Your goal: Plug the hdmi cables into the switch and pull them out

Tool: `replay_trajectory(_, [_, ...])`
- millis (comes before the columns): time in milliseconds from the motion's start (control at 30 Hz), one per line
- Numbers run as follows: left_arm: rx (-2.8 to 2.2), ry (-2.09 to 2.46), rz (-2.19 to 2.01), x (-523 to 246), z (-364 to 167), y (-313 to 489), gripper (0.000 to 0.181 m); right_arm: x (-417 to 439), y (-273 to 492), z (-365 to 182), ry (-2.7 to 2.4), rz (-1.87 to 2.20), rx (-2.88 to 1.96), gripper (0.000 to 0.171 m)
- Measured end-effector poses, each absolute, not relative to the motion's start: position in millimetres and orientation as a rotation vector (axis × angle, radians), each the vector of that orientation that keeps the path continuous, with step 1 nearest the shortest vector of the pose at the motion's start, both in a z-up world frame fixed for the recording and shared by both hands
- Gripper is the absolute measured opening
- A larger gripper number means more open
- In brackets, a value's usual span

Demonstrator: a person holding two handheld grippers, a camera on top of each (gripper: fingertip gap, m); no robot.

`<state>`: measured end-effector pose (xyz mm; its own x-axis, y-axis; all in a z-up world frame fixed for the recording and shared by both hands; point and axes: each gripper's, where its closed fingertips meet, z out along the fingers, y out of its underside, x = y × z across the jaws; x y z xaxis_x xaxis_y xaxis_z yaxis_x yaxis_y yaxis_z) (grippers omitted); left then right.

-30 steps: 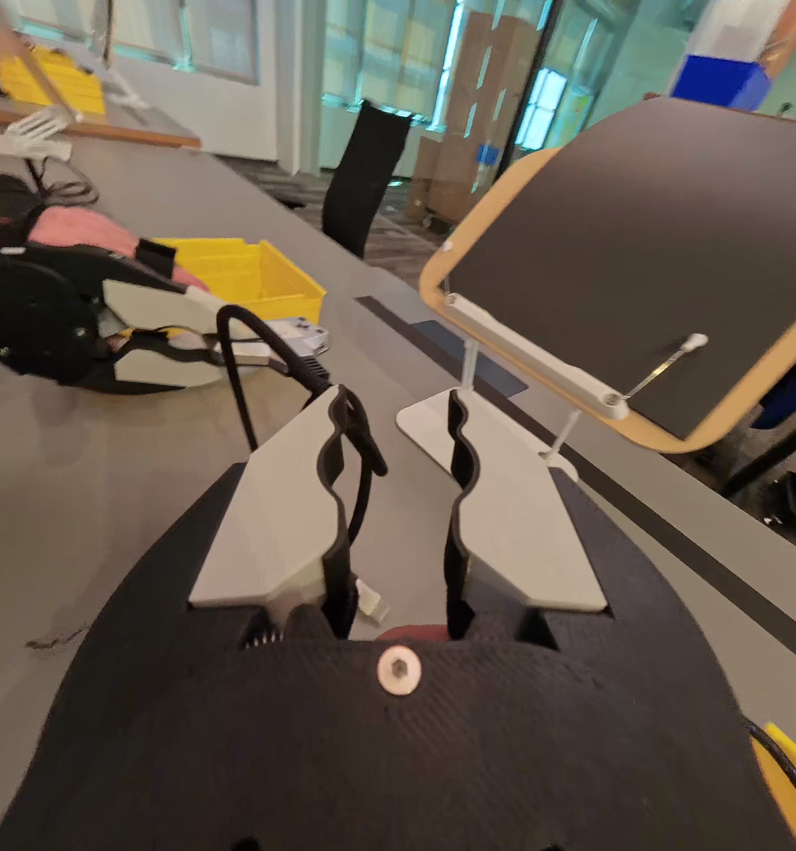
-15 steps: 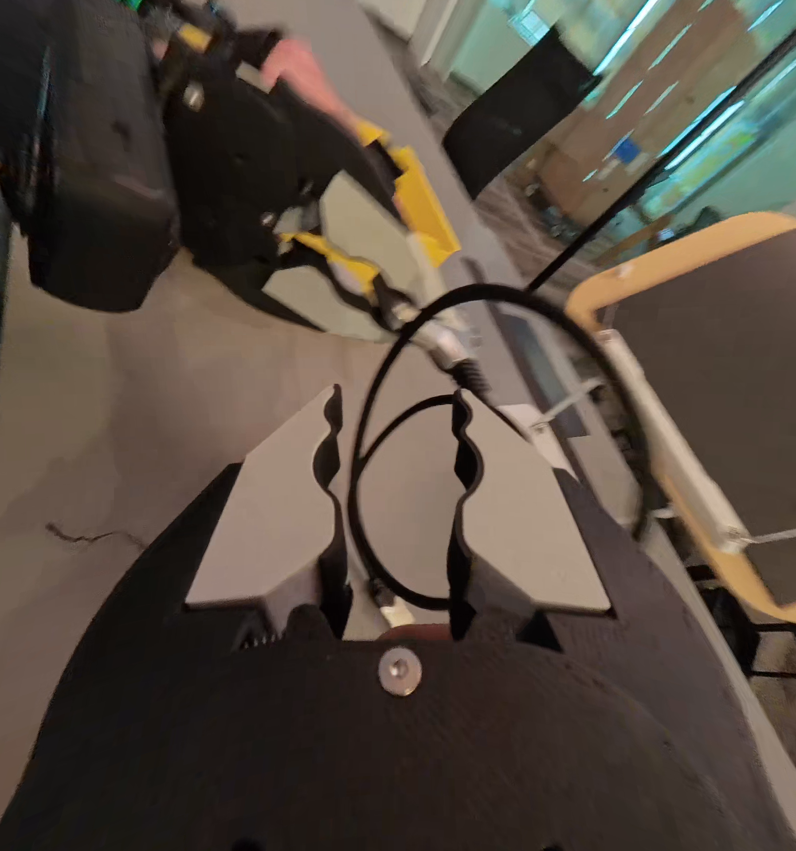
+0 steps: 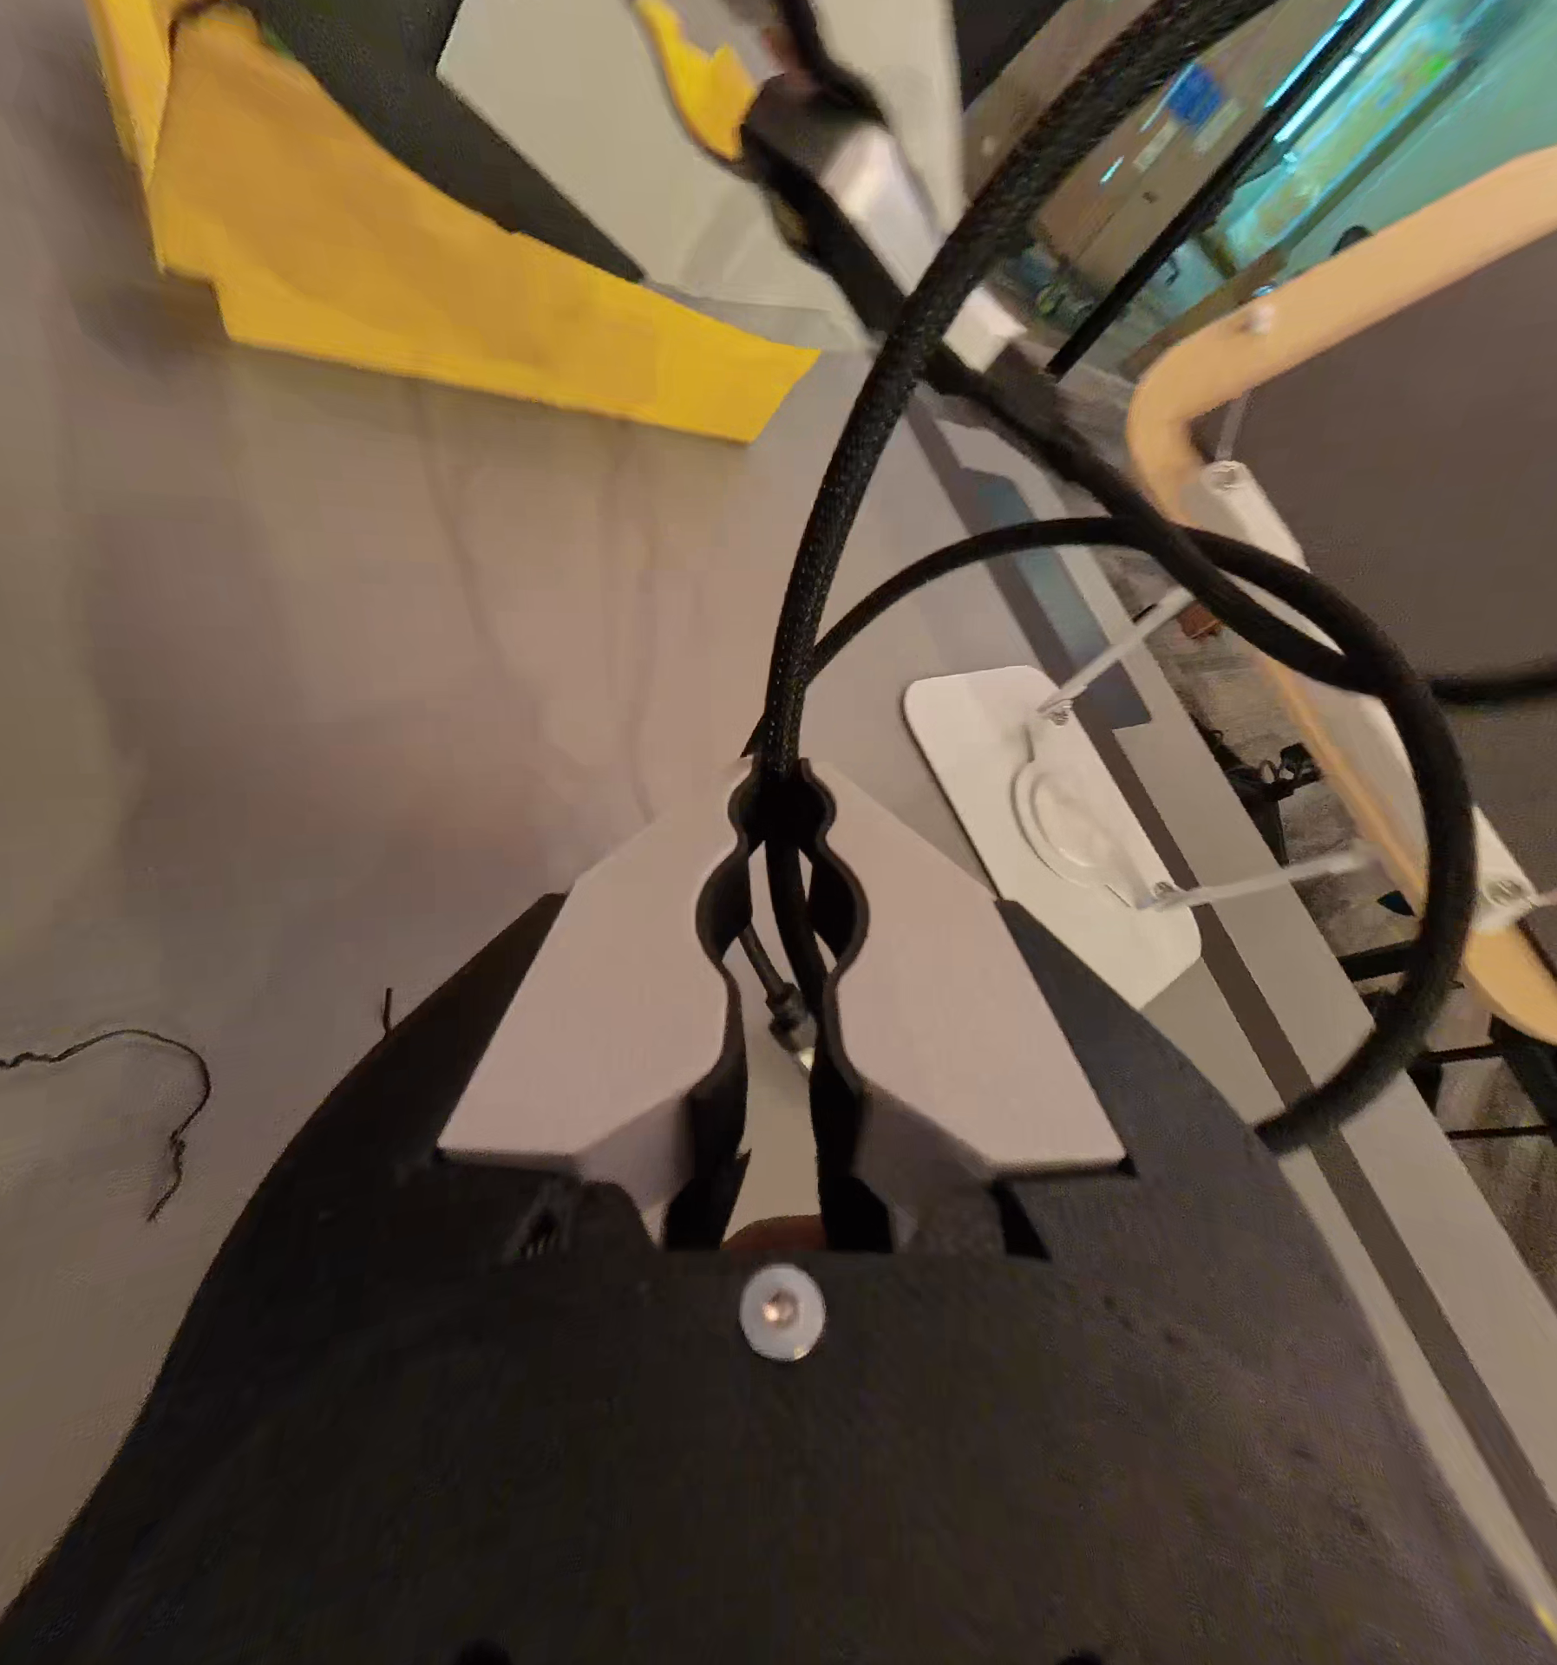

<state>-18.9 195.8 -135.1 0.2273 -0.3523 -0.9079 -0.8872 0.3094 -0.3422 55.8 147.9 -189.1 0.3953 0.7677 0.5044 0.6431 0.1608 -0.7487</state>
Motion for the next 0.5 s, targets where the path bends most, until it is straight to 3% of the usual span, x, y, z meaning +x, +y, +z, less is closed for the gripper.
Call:
replay_trajectory(300, [-1.352, 1.376, 0.68, -79, -114, 216, 0.02, 140, 156, -73, -0.827, 0.379, -1.429, 0.002])
replay_trajectory(500, [-1.4, 1.335, 0.708, -109, -102, 224, 0.02, 201, 174, -44, -0.574, 0.363, -1.417, 0.002])
